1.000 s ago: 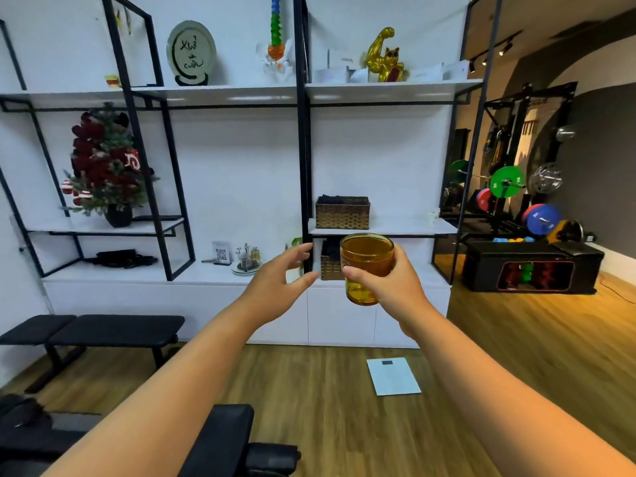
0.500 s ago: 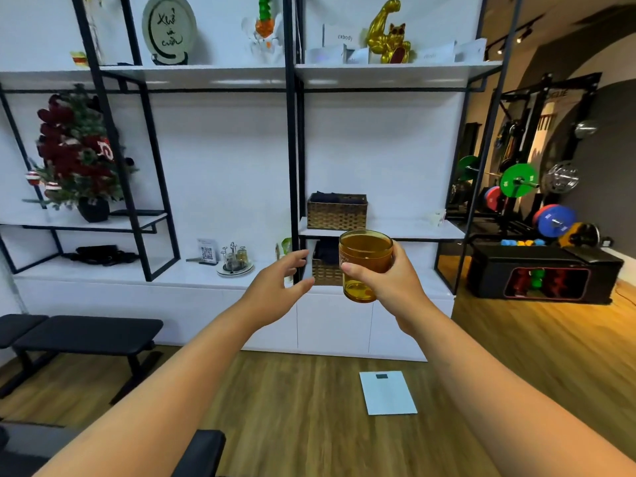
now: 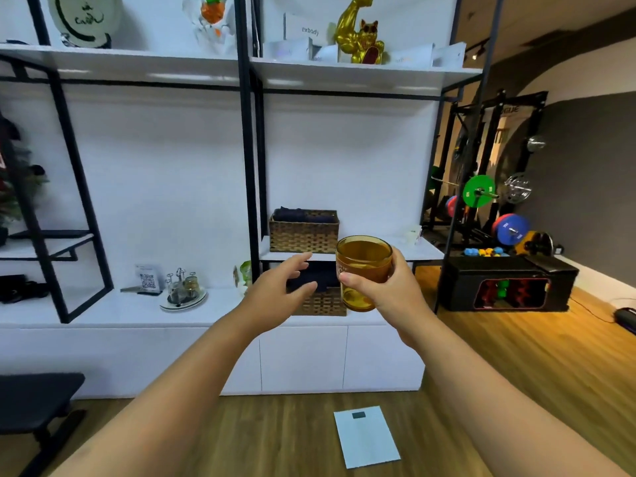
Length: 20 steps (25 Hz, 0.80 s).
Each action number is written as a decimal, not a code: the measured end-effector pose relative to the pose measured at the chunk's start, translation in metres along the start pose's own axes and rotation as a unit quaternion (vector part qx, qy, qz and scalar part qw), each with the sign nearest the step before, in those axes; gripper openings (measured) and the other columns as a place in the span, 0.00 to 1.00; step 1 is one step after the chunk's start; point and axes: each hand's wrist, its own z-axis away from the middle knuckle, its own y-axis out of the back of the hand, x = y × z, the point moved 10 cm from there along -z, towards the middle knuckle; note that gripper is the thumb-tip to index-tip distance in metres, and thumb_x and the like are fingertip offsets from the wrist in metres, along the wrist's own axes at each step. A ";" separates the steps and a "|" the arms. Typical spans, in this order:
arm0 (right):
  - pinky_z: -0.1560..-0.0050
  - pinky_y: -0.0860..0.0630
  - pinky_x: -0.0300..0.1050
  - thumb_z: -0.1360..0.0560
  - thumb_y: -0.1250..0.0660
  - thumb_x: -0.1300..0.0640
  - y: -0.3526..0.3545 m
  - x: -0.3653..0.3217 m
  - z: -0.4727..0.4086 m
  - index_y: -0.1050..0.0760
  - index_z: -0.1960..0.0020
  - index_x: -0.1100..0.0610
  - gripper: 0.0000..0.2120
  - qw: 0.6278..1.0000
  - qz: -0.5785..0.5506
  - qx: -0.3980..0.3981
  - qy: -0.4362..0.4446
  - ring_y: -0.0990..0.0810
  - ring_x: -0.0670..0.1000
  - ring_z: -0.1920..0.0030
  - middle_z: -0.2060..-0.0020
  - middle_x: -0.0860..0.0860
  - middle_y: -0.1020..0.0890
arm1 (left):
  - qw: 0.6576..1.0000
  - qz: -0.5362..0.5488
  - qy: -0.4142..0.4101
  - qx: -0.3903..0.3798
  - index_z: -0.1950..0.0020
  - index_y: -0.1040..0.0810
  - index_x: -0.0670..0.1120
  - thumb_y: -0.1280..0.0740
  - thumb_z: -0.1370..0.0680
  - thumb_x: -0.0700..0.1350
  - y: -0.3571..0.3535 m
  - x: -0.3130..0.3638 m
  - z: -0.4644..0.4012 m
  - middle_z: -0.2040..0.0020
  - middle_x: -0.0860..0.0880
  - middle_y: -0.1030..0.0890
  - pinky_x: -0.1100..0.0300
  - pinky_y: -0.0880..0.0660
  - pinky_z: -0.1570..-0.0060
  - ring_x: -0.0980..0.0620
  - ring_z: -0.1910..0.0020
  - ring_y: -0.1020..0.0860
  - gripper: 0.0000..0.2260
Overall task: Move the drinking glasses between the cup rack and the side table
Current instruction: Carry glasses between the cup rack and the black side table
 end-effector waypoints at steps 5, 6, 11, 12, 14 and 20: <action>0.52 0.21 0.36 0.34 0.16 0.43 -0.011 0.027 -0.073 0.32 0.30 0.41 0.38 1.000 -0.002 0.004 -0.005 0.22 0.44 0.41 0.40 0.39 0.22 | 1.000 0.028 -0.010 -0.010 0.21 0.33 0.59 0.31 0.18 0.53 -0.013 -0.023 -0.069 0.29 0.58 0.24 0.54 0.27 0.31 0.59 0.31 0.26 0.26; 0.52 0.22 0.36 0.34 0.16 0.43 -0.017 0.034 -0.088 0.32 0.30 0.41 0.38 1.000 -0.006 -0.002 -0.006 0.22 0.44 0.41 0.40 0.39 0.22 | 1.000 0.029 -0.007 -0.008 0.21 0.33 0.59 0.31 0.18 0.53 -0.013 -0.031 -0.081 0.29 0.58 0.24 0.55 0.27 0.32 0.59 0.32 0.25 0.26; 0.49 0.20 0.39 0.34 0.16 0.42 -0.056 0.067 -0.161 0.31 0.30 0.41 0.38 0.999 -0.023 -0.036 0.003 0.22 0.44 0.39 0.38 0.39 0.21 | 1.000 -0.004 0.014 0.012 0.21 0.33 0.60 0.31 0.18 0.53 -0.005 -0.080 -0.134 0.29 0.57 0.23 0.48 0.26 0.31 0.57 0.32 0.24 0.26; 0.46 0.19 0.42 0.34 0.17 0.40 -0.065 0.075 -0.178 0.32 0.29 0.41 0.39 0.999 -0.025 -0.046 0.003 0.22 0.45 0.38 0.37 0.40 0.22 | 1.000 -0.014 0.021 0.018 0.21 0.34 0.60 0.31 0.18 0.53 -0.001 -0.091 -0.146 0.29 0.57 0.23 0.48 0.26 0.30 0.57 0.32 0.24 0.26; 0.40 0.19 0.48 0.36 0.17 0.37 -0.084 0.092 -0.216 0.33 0.29 0.40 0.41 0.997 -0.026 -0.069 0.009 0.22 0.47 0.37 0.37 0.40 0.22 | 0.999 -0.022 0.036 0.032 0.20 0.34 0.59 0.31 0.18 0.52 0.004 -0.110 -0.168 0.29 0.55 0.23 0.52 0.26 0.32 0.55 0.33 0.23 0.27; 0.45 0.21 0.42 0.35 0.16 0.41 -0.145 0.117 -0.309 0.33 0.28 0.43 0.41 0.988 -0.043 -0.150 0.015 0.22 0.47 0.37 0.36 0.42 0.22 | 0.987 -0.036 0.116 0.104 0.23 0.31 0.61 0.28 0.20 0.53 0.034 -0.171 -0.206 0.35 0.57 0.21 0.54 0.23 0.36 0.59 0.39 0.21 0.27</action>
